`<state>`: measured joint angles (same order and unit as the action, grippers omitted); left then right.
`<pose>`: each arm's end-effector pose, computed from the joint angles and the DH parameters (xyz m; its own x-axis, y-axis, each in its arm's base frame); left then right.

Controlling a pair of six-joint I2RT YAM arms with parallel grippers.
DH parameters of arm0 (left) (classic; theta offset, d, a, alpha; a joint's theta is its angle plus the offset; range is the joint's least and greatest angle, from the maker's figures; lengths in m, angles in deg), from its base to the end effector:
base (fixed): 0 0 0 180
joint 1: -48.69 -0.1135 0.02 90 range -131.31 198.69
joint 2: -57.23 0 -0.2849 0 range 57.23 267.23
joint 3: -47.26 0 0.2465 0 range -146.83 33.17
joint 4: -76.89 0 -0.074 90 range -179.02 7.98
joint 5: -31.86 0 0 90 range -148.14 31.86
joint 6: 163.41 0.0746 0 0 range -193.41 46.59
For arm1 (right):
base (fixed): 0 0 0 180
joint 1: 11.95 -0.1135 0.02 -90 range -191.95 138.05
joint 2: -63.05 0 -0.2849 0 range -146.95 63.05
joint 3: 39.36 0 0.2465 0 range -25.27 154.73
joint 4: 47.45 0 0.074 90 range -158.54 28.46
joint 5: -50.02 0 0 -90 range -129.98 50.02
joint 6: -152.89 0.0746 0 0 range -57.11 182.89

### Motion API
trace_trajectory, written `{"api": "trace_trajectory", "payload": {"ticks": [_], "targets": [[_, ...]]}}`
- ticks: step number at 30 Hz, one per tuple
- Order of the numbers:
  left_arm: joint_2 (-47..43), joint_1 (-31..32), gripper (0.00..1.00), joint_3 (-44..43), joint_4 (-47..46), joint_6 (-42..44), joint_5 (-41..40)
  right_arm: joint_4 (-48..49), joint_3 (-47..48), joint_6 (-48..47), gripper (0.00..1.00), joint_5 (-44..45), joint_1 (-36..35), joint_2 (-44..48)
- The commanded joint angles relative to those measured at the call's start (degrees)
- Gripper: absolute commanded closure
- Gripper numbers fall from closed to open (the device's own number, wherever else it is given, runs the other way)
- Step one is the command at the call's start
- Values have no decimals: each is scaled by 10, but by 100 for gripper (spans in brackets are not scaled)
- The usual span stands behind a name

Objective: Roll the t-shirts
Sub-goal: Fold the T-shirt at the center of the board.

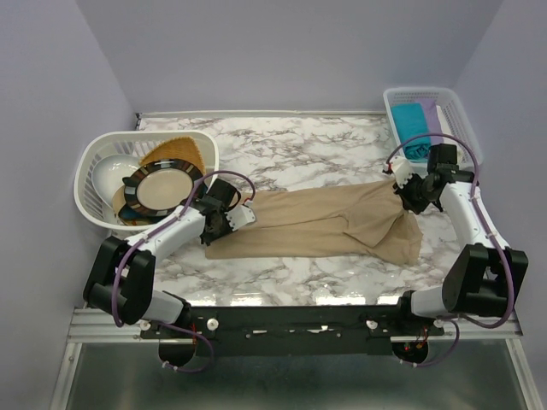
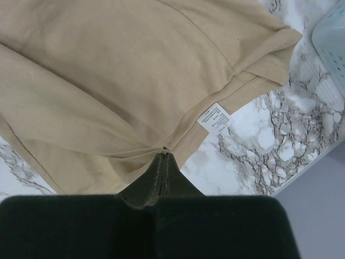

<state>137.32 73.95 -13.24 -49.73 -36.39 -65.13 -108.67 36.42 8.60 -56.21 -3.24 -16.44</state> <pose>0.2269 -0.0970 0.1699 -0.4548 0.8754 -0.1638 0.8331 0.4832 0.2692 0.2757 -0.0211 0.2458 -0.5456 -0.7051 -0.4529 -0.7105 0.6758 -0.1963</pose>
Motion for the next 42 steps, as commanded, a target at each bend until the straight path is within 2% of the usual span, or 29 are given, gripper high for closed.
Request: {"api": "trace_trajectory", "payload": {"ticks": [1,13,15,17,21,25,28,30,32,34,35,39,42], "targets": [[7,0,100,-6,-15,-5,-23,24,25,11,100,0,-11,-30],[16,0,100,-31,-21,-22,-20,33,38,12,100,3,-15,-52],[16,0,96,-30,-25,-21,-22,33,40,13,100,2,-17,-53],[16,0,86,-29,-21,-21,-21,33,41,14,100,3,-17,-56],[7,0,76,-25,-11,-25,-19,35,41,17,100,2,-20,-57],[-28,0,63,-38,12,-28,-17,36,42,23,99,1,-25,-57],[-66,0,57,-63,34,-27,14,39,41,29,100,1,-27,-58],[-79,1,56,-68,57,-19,69,42,41,33,100,1,-29,-60],[-79,16,58,-60,66,-10,101,42,42,41,99,1,-32,-65],[-61,31,69,-45,66,-8,109,43,44,51,100,1,-33,-73],[-55,36,81,-43,64,-5,110,44,47,53,100,6,-32,-77],[-24,40,100,-29,42,3,108,52,56,53,99,13,-33,-98],[1,40,100,-18,31,8,103,53,76,60,100,13,-33,-117]]}}
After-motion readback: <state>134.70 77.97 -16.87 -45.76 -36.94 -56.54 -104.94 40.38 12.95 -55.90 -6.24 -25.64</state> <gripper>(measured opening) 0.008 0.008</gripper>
